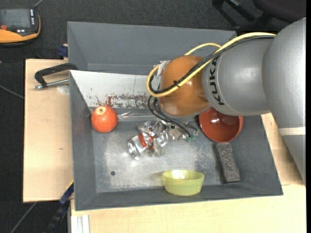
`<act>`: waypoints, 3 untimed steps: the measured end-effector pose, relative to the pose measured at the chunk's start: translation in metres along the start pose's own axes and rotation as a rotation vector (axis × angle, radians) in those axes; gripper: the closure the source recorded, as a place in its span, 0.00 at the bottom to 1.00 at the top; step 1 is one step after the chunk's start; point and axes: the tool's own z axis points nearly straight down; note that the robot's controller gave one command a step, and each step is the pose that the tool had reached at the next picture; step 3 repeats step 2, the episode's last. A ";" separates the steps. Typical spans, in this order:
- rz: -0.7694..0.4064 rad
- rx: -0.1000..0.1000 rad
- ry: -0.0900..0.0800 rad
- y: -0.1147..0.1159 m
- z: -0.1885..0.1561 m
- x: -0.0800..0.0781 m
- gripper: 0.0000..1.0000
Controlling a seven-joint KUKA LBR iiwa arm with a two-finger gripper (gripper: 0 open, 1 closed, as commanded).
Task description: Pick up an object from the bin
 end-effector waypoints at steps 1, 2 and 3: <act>-0.075 0.004 -0.012 0.006 -0.106 0.040 1.00; -0.515 0.013 -0.020 -0.024 -0.162 0.054 1.00; -0.515 0.013 -0.020 -0.024 -0.162 0.054 1.00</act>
Offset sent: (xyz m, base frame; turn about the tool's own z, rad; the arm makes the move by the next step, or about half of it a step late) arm -0.0406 -0.0157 0.1001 -0.0764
